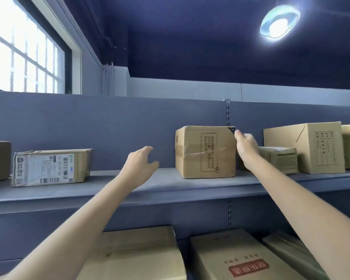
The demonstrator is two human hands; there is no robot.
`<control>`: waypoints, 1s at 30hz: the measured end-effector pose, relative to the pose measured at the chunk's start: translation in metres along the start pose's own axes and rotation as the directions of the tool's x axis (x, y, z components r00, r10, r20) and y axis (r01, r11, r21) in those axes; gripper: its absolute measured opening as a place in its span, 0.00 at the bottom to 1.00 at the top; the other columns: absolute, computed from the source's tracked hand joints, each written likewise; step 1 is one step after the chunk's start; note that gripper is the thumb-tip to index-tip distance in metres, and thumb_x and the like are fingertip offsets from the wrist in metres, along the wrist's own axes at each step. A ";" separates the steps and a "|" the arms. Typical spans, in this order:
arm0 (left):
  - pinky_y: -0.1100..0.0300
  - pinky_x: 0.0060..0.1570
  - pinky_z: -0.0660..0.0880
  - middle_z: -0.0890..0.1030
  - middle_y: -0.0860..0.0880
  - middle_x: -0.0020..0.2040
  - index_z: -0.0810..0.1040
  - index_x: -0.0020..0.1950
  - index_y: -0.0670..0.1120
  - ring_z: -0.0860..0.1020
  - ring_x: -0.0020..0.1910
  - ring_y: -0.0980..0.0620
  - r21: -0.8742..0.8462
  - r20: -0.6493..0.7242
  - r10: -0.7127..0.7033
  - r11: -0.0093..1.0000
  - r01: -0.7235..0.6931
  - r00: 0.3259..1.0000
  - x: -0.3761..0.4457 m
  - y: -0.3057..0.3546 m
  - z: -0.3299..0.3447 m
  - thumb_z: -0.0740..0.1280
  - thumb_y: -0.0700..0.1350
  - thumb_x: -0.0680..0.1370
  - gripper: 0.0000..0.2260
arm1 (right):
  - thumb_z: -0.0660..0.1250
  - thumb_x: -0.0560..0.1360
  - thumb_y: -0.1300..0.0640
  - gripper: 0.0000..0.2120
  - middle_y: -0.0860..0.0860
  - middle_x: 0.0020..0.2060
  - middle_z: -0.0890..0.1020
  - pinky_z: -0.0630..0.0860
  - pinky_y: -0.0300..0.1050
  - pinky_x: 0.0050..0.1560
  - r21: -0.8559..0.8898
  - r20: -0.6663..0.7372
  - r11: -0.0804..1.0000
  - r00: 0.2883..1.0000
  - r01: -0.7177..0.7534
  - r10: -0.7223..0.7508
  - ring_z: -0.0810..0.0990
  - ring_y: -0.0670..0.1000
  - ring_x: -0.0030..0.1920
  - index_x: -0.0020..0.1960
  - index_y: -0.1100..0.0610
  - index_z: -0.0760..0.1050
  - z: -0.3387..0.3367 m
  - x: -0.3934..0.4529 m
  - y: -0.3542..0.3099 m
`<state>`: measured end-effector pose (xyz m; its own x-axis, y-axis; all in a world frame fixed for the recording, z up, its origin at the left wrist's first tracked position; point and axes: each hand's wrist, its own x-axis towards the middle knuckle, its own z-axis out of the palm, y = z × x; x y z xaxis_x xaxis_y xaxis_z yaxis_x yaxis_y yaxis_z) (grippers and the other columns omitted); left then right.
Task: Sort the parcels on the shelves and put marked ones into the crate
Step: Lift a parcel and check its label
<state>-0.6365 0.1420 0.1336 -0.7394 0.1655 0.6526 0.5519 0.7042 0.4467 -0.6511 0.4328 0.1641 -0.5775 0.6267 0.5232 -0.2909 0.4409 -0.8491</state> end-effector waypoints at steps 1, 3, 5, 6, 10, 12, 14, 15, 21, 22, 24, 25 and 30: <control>0.60 0.37 0.66 0.75 0.45 0.52 0.64 0.71 0.44 0.72 0.35 0.53 -0.022 0.006 -0.016 1.000 0.017 1.000 0.003 0.005 0.003 0.62 0.44 0.76 0.23 | 0.54 0.78 0.45 0.18 0.53 0.43 0.76 0.66 0.46 0.46 0.026 -0.015 1.000 1.000 0.016 -0.016 0.72 0.54 0.47 0.46 0.59 0.71 0.001 -0.002 -0.001; 0.61 0.41 0.66 0.74 0.43 0.62 0.62 0.72 0.45 0.71 0.41 0.51 -0.061 0.017 -0.033 0.998 0.034 0.999 0.012 0.014 0.009 0.63 0.46 0.76 0.24 | 0.55 0.78 0.46 0.16 0.52 0.42 0.75 0.65 0.45 0.46 0.031 -0.043 0.998 0.997 0.063 -0.062 0.71 0.53 0.45 0.47 0.59 0.72 0.004 -0.007 -0.004; 0.61 0.38 0.67 0.71 0.44 0.66 0.59 0.73 0.45 0.70 0.42 0.52 -0.130 0.016 -0.058 0.990 0.059 0.998 0.025 0.022 0.012 0.63 0.50 0.77 0.27 | 0.55 0.77 0.45 0.15 0.50 0.44 0.75 0.66 0.46 0.49 0.092 0.010 0.991 0.995 0.093 -0.095 0.72 0.52 0.46 0.49 0.55 0.72 0.009 -0.012 -0.008; 0.61 0.35 0.67 0.71 0.44 0.65 0.56 0.74 0.46 0.70 0.40 0.53 -0.173 0.018 -0.086 0.981 0.087 0.996 0.033 0.026 0.013 0.62 0.51 0.77 0.29 | 0.55 0.77 0.43 0.16 0.50 0.48 0.75 0.67 0.48 0.53 0.145 0.081 0.986 0.992 0.085 -0.097 0.73 0.51 0.49 0.53 0.54 0.72 0.011 -0.014 -0.010; 0.58 0.49 0.65 0.68 0.45 0.67 0.56 0.73 0.43 0.71 0.55 0.49 -0.322 0.148 -0.225 0.910 0.262 0.963 0.061 0.036 0.022 0.59 0.56 0.78 0.29 | 0.58 0.76 0.42 0.29 0.51 0.71 0.65 0.64 0.57 0.67 0.132 0.308 0.988 0.945 0.077 -0.115 0.65 0.56 0.69 0.73 0.46 0.52 0.022 -0.024 -0.017; 0.56 0.53 0.65 0.70 0.46 0.67 0.61 0.71 0.42 0.71 0.59 0.47 -0.438 0.222 -0.226 0.846 0.304 0.949 0.066 0.040 0.033 0.59 0.55 0.78 0.26 | 0.59 0.77 0.46 0.29 0.51 0.72 0.63 0.65 0.56 0.65 0.089 0.302 0.991 0.945 0.104 -0.126 0.65 0.57 0.69 0.74 0.43 0.50 0.026 -0.028 -0.020; 0.55 0.52 0.70 0.75 0.46 0.61 0.68 0.64 0.43 0.74 0.55 0.47 -0.556 0.200 -0.219 0.777 0.295 0.955 0.063 0.043 0.042 0.59 0.54 0.78 0.20 | 0.58 0.78 0.48 0.28 0.52 0.71 0.65 0.68 0.52 0.62 0.027 0.276 0.989 0.950 0.145 -0.147 0.67 0.57 0.68 0.74 0.45 0.49 0.027 -0.037 -0.023; 0.53 0.51 0.71 0.76 0.46 0.57 0.71 0.58 0.44 0.75 0.52 0.47 -0.599 0.158 -0.227 0.752 0.276 0.961 0.060 0.042 0.042 0.60 0.53 0.77 0.15 | 0.57 0.78 0.47 0.28 0.52 0.70 0.66 0.69 0.51 0.60 -0.010 0.265 0.985 0.950 0.172 -0.163 0.68 0.57 0.67 0.74 0.46 0.49 0.026 -0.042 -0.023; 0.51 0.44 0.80 0.82 0.44 0.40 0.79 0.45 0.37 0.81 0.38 0.43 -0.779 0.002 -0.337 0.590 0.213 0.941 0.022 0.030 -0.011 0.58 0.60 0.75 0.25 | 0.52 0.80 0.47 0.15 0.44 0.51 0.78 0.68 0.41 0.51 0.215 0.074 0.919 0.933 0.330 -0.352 0.74 0.52 0.56 0.61 0.52 0.68 0.010 -0.092 -0.023; 0.51 0.42 0.80 0.83 0.43 0.40 0.79 0.44 0.37 0.82 0.38 0.43 -0.769 -0.019 -0.339 0.607 0.203 0.940 0.014 0.027 -0.023 0.57 0.61 0.75 0.27 | 0.51 0.80 0.46 0.14 0.42 0.45 0.78 0.70 0.42 0.50 0.267 0.032 0.900 0.930 0.345 -0.366 0.75 0.50 0.52 0.53 0.51 0.72 0.006 -0.102 -0.024; 0.53 0.39 0.80 0.84 0.45 0.40 0.80 0.44 0.42 0.83 0.38 0.45 -0.760 0.011 -0.279 0.622 0.189 0.960 -0.003 0.024 -0.044 0.55 0.65 0.75 0.28 | 0.50 0.78 0.43 0.19 0.41 0.43 0.80 0.71 0.41 0.51 0.387 0.047 0.864 0.929 0.323 -0.368 0.78 0.47 0.50 0.44 0.48 0.76 -0.002 -0.119 -0.028; 0.55 0.36 0.79 0.85 0.48 0.39 0.81 0.44 0.45 0.83 0.37 0.48 -0.766 0.046 -0.226 0.617 0.180 0.973 -0.012 0.024 -0.053 0.55 0.66 0.75 0.27 | 0.50 0.77 0.41 0.20 0.42 0.44 0.82 0.72 0.41 0.53 0.454 0.106 0.849 0.930 0.270 -0.353 0.79 0.47 0.51 0.43 0.48 0.78 -0.004 -0.127 -0.031; 0.50 0.50 0.79 0.83 0.52 0.49 0.77 0.51 0.50 0.81 0.49 0.50 -0.596 -0.125 -0.124 0.803 0.025 0.984 -0.041 0.030 -0.054 0.61 0.56 0.76 0.12 | 0.58 0.77 0.46 0.10 0.39 0.46 0.81 0.72 0.36 0.49 0.346 0.293 0.907 0.891 0.241 -0.348 0.78 0.40 0.51 0.50 0.46 0.77 0.002 -0.152 -0.036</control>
<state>-0.5695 0.1192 0.1532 -0.7478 -0.0105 0.6639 0.6543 0.1583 0.7395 -0.5546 0.3201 0.1145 -0.6366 0.2166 0.7402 -0.6665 0.3285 -0.6693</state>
